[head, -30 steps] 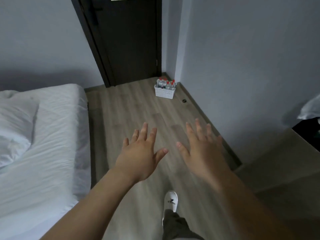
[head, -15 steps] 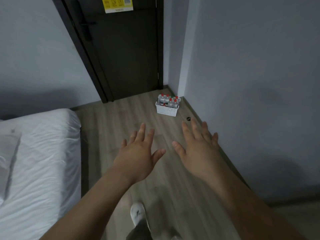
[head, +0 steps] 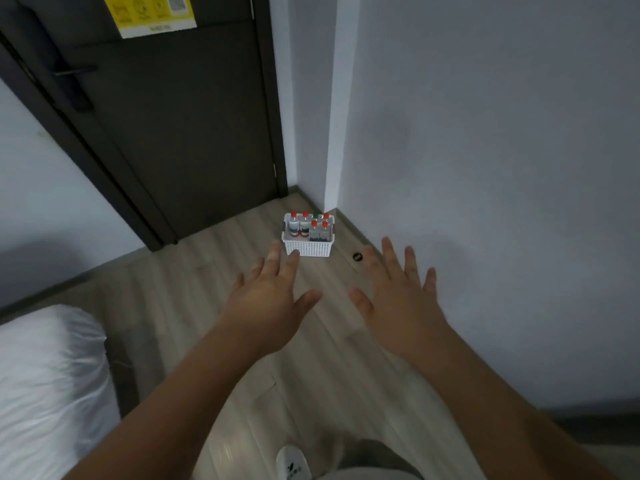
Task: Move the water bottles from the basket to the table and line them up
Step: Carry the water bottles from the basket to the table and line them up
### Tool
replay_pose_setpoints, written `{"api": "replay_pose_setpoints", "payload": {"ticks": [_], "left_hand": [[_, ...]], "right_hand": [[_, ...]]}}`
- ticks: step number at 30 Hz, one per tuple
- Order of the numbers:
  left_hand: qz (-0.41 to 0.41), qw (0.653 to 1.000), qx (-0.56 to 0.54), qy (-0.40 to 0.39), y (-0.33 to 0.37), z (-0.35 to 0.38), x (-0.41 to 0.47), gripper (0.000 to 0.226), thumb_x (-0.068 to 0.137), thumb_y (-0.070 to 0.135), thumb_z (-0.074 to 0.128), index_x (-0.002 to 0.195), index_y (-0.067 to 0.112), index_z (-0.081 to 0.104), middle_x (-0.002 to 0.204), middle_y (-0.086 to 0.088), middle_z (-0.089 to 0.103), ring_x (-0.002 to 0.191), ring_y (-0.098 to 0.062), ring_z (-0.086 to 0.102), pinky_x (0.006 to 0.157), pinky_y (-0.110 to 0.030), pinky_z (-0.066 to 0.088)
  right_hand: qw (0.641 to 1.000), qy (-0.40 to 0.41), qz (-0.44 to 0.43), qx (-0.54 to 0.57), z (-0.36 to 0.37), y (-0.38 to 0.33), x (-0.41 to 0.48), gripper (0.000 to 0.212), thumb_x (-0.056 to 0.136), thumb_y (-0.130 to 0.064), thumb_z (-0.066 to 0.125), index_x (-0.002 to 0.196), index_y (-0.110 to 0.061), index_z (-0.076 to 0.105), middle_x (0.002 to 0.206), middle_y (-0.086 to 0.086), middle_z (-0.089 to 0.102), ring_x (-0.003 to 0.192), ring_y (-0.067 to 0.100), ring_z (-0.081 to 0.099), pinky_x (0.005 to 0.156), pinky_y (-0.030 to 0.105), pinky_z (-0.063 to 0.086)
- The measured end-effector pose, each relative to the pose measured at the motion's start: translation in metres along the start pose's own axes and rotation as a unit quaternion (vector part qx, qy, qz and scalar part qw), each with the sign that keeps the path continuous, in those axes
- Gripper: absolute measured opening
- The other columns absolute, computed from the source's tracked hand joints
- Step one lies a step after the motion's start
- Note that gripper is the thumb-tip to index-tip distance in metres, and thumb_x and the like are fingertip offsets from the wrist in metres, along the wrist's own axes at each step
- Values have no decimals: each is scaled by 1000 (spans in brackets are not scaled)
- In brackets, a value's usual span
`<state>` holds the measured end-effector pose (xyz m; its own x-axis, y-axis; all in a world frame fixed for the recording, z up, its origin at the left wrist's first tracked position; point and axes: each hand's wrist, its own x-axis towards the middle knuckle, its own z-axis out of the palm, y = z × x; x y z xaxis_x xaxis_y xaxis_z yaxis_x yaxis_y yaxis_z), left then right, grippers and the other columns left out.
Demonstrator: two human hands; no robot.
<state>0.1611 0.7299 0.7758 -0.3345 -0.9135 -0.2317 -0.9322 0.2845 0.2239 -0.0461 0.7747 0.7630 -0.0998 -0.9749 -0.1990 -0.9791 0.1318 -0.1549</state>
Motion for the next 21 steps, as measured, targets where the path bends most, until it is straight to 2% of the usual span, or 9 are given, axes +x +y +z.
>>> {"api": "replay_pose_setpoints", "payload": {"ticks": [7, 12, 17, 21], "left_hand": [[40, 999, 12, -19, -18, -8, 117, 82, 98, 71, 27, 162, 29, 0, 171, -3, -10, 158, -26, 4, 125, -53, 14], [28, 998, 44, -37, -25, -21, 216, 83, 97, 73, 26, 162, 31, -6, 171, -2, -14, 158, -28, 3, 126, -54, 15], [14, 998, 48, -43, -33, -49, 300, 82, 98, 70, 28, 163, 29, -3, 171, -3, -13, 158, -28, 1, 126, -54, 13], [3, 999, 31, -41, -42, -62, 353, 81, 99, 69, 29, 163, 29, -3, 171, -2, -12, 158, -27, 0, 126, -54, 13]], "right_hand": [[1000, 0, 29, 8, -3, -1, 105, 74, 104, -64, 18, 164, -31, -9, 170, 1, -23, 156, 37, -19, 123, 63, -4], [999, -11, 30, 27, -6, 11, 205, 76, 103, -65, 16, 163, -29, -11, 170, 1, -23, 156, 38, -18, 123, 64, -2], [1000, -14, 18, 16, -14, 17, 304, 78, 99, -70, 9, 164, -30, -9, 171, 1, -21, 157, 38, -15, 124, 65, -2], [1000, -19, 13, -2, -22, 16, 367, 79, 100, -71, 16, 164, -31, -7, 172, 3, -17, 157, 37, -13, 122, 64, -3]]}}
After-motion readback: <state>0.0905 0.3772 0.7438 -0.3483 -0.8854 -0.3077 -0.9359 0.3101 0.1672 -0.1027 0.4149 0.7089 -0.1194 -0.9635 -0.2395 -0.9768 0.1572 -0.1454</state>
